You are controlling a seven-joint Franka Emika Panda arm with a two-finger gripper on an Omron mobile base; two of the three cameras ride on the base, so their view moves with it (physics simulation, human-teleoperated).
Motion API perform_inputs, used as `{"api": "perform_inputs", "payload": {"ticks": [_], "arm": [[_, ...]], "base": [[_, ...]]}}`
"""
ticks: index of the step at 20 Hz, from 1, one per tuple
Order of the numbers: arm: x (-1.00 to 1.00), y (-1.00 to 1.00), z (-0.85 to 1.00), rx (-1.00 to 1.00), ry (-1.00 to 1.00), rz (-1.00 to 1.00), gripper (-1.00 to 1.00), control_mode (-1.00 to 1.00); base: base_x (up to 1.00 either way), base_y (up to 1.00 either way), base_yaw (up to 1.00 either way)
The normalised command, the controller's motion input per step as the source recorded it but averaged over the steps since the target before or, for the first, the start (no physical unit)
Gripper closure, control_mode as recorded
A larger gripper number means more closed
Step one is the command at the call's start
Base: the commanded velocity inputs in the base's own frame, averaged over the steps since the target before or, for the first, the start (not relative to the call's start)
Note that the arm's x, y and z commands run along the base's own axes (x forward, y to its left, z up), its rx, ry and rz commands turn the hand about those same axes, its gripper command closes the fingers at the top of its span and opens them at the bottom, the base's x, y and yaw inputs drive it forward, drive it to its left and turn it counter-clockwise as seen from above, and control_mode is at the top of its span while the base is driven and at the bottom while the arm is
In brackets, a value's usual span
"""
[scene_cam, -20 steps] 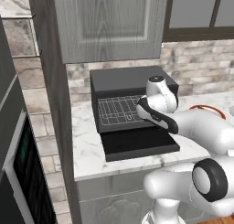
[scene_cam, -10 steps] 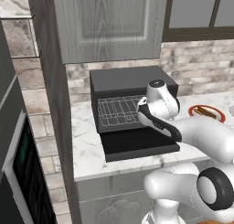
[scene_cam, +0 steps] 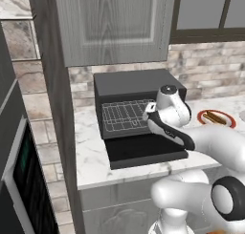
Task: Open the toaster oven door. Place the hotdog bun on the top rack in the toaster oven and place the steak on the bottom rack.
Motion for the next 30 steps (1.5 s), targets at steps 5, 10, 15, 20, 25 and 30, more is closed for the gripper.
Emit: {"api": "perform_inputs", "payload": {"ticks": [5,10,15,20,25,30], "arm": [[0.42,0.11,0.92,0.0,-0.46,0.24,-1.0,-1.0],[0.29,0.0,0.95,0.0,-0.6,0.29,-1.0,-1.0],[0.06,0.0,0.97,0.0,-0.63,0.3,-1.0,-1.0],[-0.01,0.0,1.0,0.0,-0.48,0.39,-1.0,-1.0],[-0.08,-0.09,1.0,0.07,-0.29,0.47,-1.0,-1.0],[-0.24,-0.26,1.0,0.15,-0.18,0.53,-1.0,-1.0]], "base": [[0.0,0.0,0.0],[0.0,0.0,0.0],[0.0,0.0,0.0],[0.0,0.0,0.0],[0.0,0.0,0.0],[0.0,0.0,0.0]]}}
